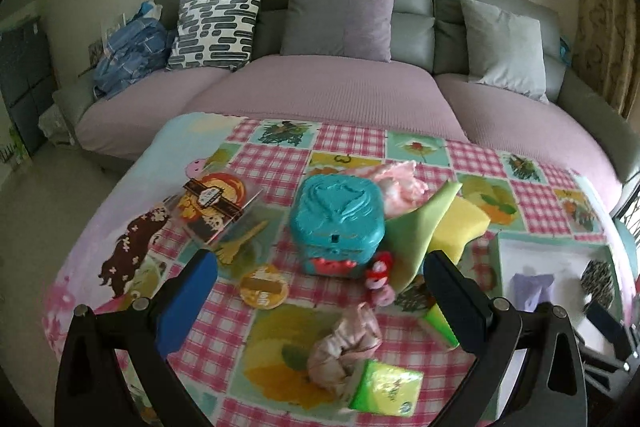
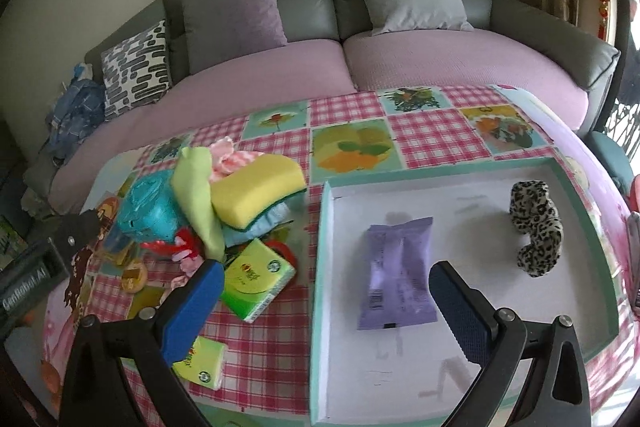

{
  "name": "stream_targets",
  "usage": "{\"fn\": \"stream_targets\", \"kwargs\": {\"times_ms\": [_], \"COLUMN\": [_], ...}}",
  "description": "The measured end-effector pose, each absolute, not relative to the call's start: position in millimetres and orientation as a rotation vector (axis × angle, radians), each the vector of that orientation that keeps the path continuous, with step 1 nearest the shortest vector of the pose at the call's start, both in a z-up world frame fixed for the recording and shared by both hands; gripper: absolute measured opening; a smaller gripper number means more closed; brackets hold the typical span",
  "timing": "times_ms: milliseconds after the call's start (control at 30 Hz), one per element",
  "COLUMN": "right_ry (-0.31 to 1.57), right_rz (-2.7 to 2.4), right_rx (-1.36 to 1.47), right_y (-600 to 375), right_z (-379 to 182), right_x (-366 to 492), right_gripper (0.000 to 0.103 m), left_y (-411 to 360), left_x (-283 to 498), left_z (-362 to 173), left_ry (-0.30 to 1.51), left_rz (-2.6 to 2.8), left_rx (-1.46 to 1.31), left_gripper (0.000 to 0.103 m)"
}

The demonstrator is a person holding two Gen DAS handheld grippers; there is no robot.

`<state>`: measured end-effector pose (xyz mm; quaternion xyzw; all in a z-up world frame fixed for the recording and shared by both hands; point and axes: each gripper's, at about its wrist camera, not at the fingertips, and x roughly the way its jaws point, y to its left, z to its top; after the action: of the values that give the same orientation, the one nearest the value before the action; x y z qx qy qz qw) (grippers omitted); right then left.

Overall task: Organize soft objects
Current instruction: 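Grasp the green tissue pack with the right tool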

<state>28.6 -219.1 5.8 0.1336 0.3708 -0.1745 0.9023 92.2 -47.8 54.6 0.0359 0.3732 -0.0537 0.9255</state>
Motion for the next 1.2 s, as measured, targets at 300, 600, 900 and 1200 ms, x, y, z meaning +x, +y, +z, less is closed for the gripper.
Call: {"fn": "stream_targets", "kwargs": {"times_ms": [300, 600, 900, 1200], "right_ry": [0.816, 0.922, 0.978, 1.034], "right_rz": [-0.321, -0.212, -0.163, -0.109], "right_rx": [0.274, 0.261, 0.259, 0.242], "right_y": [-196, -169, -154, -134], "right_z": [-9, -38, -50, -65], "right_x": [35, 44, 48, 60], "right_gripper": [0.103, 0.103, 0.103, 0.103], "left_y": [-23, -7, 12, 26], "left_x": [87, 93, 102, 105], "left_z": [34, -5, -38, -50], "left_ry": [0.830, 0.981, 1.107, 1.145], "left_rz": [-0.143, -0.140, -0.092, -0.070], "left_rx": [0.019, -0.041, -0.036, -0.056], "left_gripper": [0.103, 0.103, 0.102, 0.103]}}
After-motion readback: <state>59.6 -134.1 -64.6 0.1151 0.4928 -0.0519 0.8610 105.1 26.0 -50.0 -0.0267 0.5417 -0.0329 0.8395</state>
